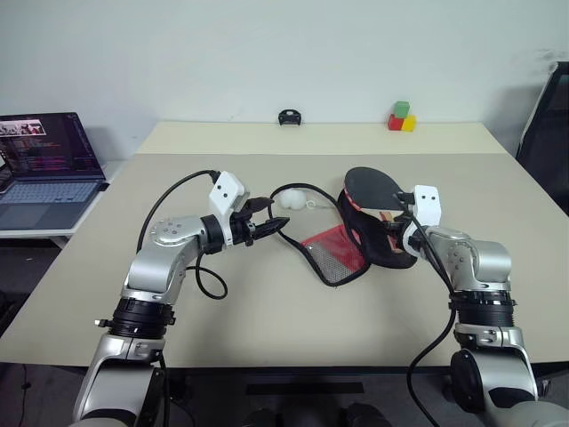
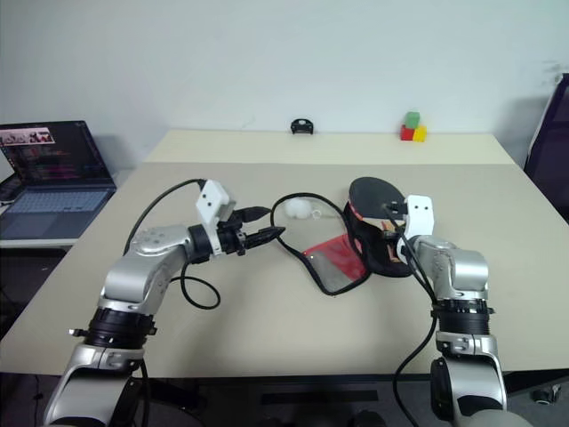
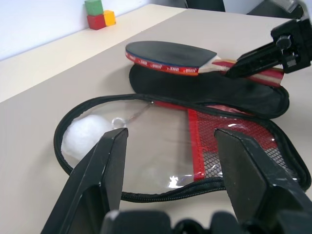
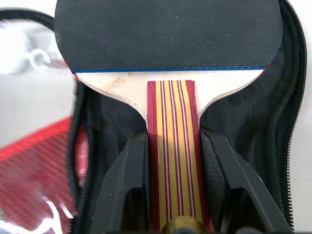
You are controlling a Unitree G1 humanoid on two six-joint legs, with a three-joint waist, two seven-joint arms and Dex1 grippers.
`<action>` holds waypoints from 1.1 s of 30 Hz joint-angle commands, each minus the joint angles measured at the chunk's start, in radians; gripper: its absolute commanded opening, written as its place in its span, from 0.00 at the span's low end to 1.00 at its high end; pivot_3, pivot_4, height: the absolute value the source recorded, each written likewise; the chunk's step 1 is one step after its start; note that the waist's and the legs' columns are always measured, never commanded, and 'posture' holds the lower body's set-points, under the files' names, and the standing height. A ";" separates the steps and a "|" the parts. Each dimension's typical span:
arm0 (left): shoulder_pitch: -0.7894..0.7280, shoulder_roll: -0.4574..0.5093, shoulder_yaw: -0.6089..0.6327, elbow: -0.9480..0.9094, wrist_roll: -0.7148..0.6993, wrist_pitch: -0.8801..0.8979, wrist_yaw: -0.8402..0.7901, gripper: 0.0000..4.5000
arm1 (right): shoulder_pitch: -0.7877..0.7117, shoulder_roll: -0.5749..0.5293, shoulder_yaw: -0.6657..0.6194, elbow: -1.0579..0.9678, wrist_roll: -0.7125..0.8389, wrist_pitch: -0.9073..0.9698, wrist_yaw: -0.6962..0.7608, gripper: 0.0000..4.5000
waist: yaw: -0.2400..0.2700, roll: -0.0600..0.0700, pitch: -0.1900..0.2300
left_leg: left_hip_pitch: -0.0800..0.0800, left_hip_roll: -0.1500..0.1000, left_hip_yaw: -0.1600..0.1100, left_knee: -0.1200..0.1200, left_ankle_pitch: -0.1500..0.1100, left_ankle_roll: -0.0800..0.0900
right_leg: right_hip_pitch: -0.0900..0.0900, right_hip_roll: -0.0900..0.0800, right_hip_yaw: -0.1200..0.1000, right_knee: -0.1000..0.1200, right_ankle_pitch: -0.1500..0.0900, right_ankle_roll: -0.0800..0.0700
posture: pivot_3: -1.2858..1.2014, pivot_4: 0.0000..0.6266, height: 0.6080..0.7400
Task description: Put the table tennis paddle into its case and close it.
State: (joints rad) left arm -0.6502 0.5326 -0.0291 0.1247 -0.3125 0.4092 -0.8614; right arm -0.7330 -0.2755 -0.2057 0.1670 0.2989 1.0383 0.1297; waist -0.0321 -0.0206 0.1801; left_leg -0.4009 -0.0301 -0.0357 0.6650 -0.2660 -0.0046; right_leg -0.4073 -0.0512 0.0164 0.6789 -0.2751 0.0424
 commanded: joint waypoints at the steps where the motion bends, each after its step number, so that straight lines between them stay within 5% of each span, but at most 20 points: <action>1: -0.005 0.008 0.032 -0.042 -0.012 -0.005 0.006 0.68 | -0.034 0.002 0.004 -0.012 -0.006 -0.054 0.003 0.24 | 0.000 0.000 0.000 | 0.000 0.000 0.000 0.000 0.000 0.000 | 0.000 0.000 0.000 0.000 0.000 0.000 | 0.52 0.24 1.00; 30: -0.006 0.005 0.030 -0.038 -0.014 -0.010 0.006 0.68 | 0.030 -0.006 0.031 -0.059 -0.040 -0.039 -0.003 0.24 | 0.000 0.000 0.000 | 0.000 0.000 0.001 0.000 0.000 0.000 | -0.001 0.000 0.000 0.000 0.000 0.000 | 0.52 0.24 1.00; 31: -0.006 0.006 0.030 -0.038 -0.014 -0.010 0.005 0.68 | 0.029 -0.004 0.028 -0.059 -0.040 -0.040 -0.008 0.40 | 0.000 0.000 0.000 | 0.000 0.000 0.001 0.000 0.000 0.000 | -0.001 0.000 0.000 0.000 0.000 0.000 | 0.52 0.24 1.00; 33: -0.003 0.006 0.030 -0.040 -0.013 -0.009 0.007 0.68 | 0.027 0.003 0.026 -0.064 -0.037 -0.039 -0.010 0.51 | 0.000 0.000 0.000 | 0.000 0.000 0.001 0.000 0.000 0.000 | -0.001 0.000 0.000 0.000 0.000 0.000 | 0.52 0.24 1.00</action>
State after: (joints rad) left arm -0.6465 0.5323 -0.0289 0.1230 -0.3134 0.4093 -0.8573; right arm -0.6873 -0.2737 -0.1657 0.1542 0.2561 1.0158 0.1264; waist -0.0323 -0.0206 0.1801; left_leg -0.4009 -0.0300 -0.0350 0.6649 -0.2660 -0.0046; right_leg -0.4080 -0.0512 0.0167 0.6793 -0.2751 0.0424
